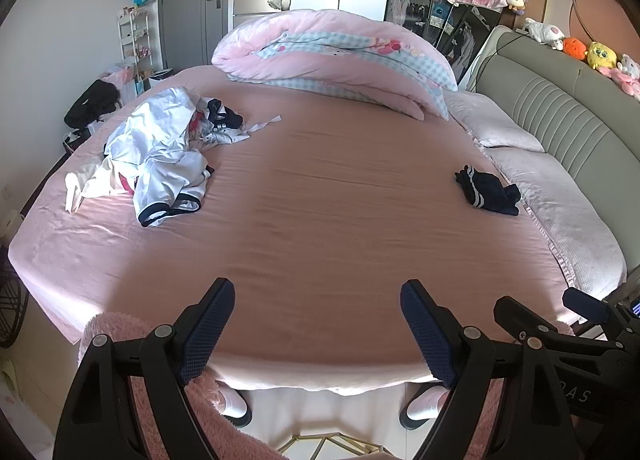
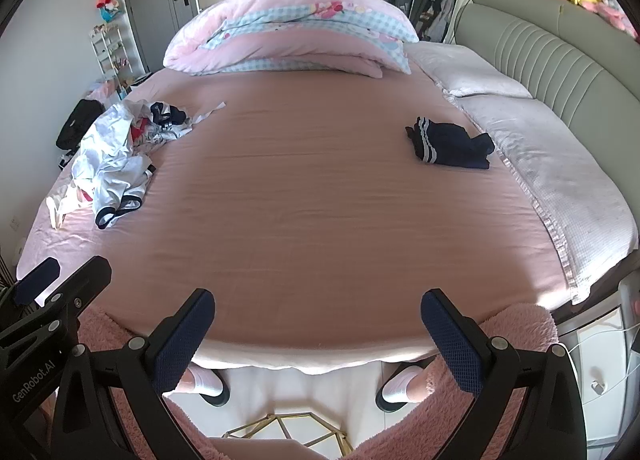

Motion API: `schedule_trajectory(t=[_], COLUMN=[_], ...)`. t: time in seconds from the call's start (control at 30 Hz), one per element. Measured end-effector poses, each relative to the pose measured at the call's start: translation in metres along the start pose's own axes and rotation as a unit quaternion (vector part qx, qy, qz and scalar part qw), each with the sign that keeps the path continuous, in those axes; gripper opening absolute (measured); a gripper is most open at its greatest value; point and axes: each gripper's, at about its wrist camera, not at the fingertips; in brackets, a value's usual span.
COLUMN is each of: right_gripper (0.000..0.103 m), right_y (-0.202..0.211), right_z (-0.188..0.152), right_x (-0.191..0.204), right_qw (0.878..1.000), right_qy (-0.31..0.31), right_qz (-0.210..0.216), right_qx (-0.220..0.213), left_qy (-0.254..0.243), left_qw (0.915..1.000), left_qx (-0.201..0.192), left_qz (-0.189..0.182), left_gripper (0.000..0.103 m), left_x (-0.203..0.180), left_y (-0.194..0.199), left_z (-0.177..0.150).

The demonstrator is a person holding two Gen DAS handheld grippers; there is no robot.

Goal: Fold clothes
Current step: 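Move both grippers toward the pile of white clothes on the bed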

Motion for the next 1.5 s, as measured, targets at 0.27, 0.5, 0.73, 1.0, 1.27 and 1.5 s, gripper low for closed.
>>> schedule_trajectory(t=[0.27,0.5,0.73,1.0,1.27,1.5], right_gripper=[0.103,0.103,0.103,0.103,0.103,0.103], right_y=[0.0,-0.004,-0.004,-0.003,0.0,-0.013], right_z=[0.0,0.0,0.004,0.018,0.06,0.076], right_x=[-0.004,0.004,0.018,0.039,0.098,0.178], right_qw=[1.0,1.0,0.999,0.999,0.993,0.976], right_qy=[0.001,0.011,0.029,0.05,0.11,0.207], right_qz=[0.0,0.002,-0.013,-0.01,-0.011,-0.005], right_qx=[0.002,0.005,-0.001,-0.005,-0.047,-0.069], left_qy=[-0.001,-0.008,0.006,0.011,0.034,0.038], left_qw=[1.0,0.9999,0.9999,0.9992,0.9961,0.995], left_qx=[0.002,-0.003,-0.001,-0.017,-0.057,-0.071], left_qz=[0.0,0.01,0.011,0.034,0.058,0.058], left_gripper=[0.085,0.085,0.085,0.085,0.085,0.085], left_x=[0.004,0.007,0.018,0.037,0.081,0.113], left_y=[-0.004,0.0,-0.001,0.007,0.021,0.02], left_z=[0.003,-0.001,0.0,0.015,0.046,0.072])
Point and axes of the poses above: each gripper's, at about its wrist camera, not at the fingertips, and y roughly against the way its jaws point, x to its left, z to its top, and after that the axes turned 9 degrees about x, right-handed
